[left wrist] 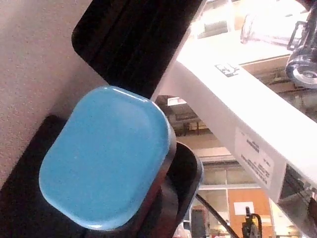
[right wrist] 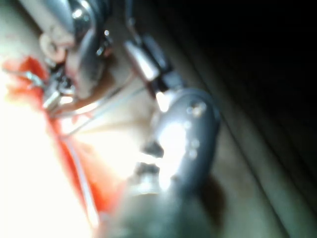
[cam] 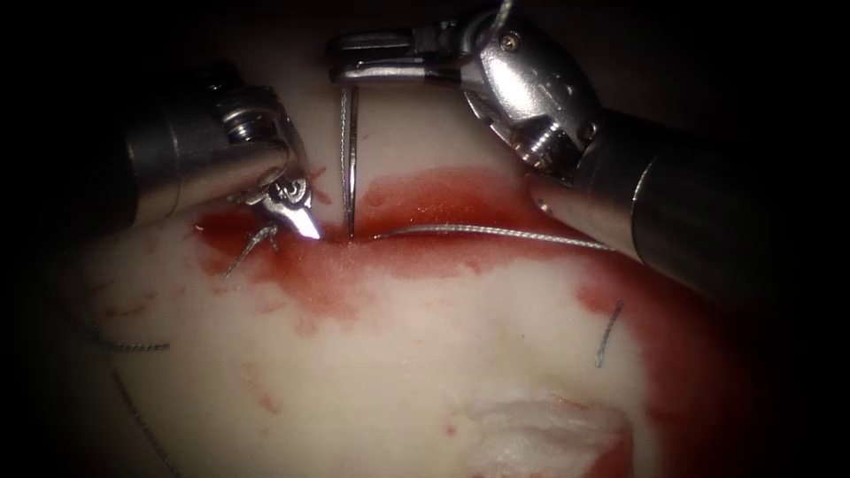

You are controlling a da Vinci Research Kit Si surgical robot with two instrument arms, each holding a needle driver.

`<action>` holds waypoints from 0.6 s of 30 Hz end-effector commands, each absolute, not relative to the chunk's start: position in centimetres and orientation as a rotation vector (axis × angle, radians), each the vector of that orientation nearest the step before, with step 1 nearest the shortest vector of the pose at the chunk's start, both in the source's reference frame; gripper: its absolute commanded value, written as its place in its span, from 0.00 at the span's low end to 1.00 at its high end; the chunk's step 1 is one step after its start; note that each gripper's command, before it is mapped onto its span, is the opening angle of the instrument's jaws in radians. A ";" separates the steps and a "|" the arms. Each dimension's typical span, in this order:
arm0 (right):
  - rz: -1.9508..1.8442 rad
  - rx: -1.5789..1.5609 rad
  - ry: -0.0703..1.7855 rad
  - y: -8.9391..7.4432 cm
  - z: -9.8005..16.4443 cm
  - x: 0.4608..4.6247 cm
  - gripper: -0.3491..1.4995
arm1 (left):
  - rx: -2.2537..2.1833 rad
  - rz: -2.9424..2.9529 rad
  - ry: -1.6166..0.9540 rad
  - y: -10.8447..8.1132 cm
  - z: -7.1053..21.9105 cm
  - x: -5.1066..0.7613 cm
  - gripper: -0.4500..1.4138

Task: Wound Closure

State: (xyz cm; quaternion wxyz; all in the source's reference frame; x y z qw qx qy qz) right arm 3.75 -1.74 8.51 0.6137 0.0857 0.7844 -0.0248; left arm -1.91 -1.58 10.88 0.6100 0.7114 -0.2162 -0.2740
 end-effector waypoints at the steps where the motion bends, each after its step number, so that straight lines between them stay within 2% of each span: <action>1: -0.074 0.202 1.819 -1.7 8.5 3.83 0.00 | 1.638 -0.630 -0.505 -1.5 10.8 -1.97 0.00; 18: -0.121 0.234 1.819 -1.8 8.5 3.86 0.00 | 1.637 -0.631 -0.502 -1.4 10.8 -1.98 0.00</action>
